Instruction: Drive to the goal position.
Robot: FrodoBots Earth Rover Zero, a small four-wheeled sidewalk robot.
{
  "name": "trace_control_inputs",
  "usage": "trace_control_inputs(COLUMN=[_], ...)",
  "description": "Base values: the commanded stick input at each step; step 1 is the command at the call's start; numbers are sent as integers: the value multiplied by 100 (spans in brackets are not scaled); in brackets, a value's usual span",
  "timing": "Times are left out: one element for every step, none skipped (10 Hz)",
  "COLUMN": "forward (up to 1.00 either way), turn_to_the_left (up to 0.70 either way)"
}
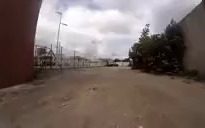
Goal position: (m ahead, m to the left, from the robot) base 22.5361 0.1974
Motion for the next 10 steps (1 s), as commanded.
trace_control_inputs(forward=[100,100,100,100,100,100,100,100,100,100], turn_to_the_left=[0,0,0,0,0,-1,-16,-27,-27,0])
